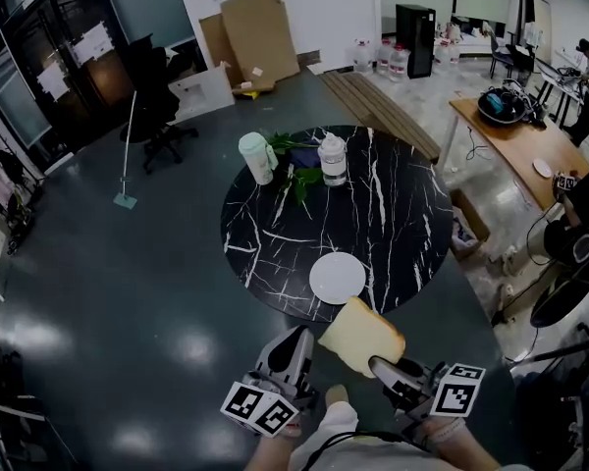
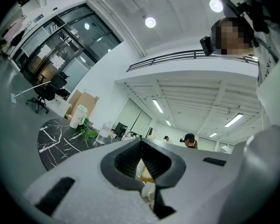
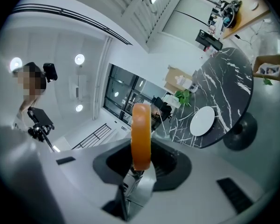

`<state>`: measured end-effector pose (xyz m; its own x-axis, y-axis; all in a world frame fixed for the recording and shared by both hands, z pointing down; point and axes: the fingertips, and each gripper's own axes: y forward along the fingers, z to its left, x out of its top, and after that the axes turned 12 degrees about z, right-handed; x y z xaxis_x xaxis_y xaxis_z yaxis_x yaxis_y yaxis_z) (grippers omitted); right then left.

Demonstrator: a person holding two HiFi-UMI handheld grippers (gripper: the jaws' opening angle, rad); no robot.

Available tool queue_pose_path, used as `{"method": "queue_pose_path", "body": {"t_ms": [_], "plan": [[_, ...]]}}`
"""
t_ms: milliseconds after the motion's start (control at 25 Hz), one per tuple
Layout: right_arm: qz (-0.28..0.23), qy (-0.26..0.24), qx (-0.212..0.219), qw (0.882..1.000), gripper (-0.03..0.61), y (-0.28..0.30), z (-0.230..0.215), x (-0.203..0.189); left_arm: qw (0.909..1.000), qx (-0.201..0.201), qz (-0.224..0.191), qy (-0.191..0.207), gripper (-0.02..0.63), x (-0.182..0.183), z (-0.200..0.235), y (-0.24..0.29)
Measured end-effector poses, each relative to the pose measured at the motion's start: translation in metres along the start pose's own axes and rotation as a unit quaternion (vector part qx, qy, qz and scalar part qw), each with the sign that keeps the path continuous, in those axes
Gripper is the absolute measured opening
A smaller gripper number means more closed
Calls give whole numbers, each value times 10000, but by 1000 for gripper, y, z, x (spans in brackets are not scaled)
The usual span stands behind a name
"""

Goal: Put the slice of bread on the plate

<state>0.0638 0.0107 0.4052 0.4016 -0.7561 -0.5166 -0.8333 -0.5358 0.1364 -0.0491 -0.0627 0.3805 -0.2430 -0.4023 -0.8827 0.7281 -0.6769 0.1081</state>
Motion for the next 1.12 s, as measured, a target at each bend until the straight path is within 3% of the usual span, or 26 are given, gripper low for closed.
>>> {"method": "queue_pose_path", "body": {"t_ms": [600, 920, 1120], "plan": [[135, 193, -197, 9995, 92, 49, -37, 30, 9992, -249, 304, 45, 8, 7, 52, 53], [161, 473, -660, 9966, 92, 36, -76, 33, 9980, -421, 459, 55, 8, -10, 60, 69], [321, 453, -938, 9940, 92, 31, -108, 47, 9990, -123, 428, -21, 8, -15, 77, 73]]}}
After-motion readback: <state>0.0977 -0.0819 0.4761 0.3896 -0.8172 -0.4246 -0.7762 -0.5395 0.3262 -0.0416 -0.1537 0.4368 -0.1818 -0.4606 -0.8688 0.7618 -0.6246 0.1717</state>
